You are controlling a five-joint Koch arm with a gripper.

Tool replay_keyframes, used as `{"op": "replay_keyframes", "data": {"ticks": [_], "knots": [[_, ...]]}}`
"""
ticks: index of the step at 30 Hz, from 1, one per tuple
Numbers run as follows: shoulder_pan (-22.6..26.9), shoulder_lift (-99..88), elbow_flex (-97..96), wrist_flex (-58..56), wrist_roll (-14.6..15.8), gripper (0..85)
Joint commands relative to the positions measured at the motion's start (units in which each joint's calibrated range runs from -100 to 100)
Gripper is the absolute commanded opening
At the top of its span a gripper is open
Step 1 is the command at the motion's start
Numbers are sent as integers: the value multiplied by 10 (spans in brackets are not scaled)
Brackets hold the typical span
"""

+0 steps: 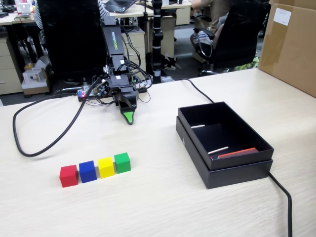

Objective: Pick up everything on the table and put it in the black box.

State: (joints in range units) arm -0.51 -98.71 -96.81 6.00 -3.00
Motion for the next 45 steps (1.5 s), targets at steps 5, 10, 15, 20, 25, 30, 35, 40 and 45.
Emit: {"op": "replay_keyframes", "data": {"ticks": [5, 10, 15, 20, 25, 30, 35, 40, 45], "knots": [[0, 3, -4, -25, 0, 499], [13, 3, -3, -25, 6, 484], [5, 3, 31, -101, 4, 475], [-17, 4, 158, -294, -7, 476], [-47, 62, 309, -451, -24, 476], [-74, 226, 527, -593, -25, 473], [-108, 449, 762, -693, -35, 468], [-146, 645, 961, -714, -57, 451], [-173, 858, 1176, -714, -96, 449]]}}
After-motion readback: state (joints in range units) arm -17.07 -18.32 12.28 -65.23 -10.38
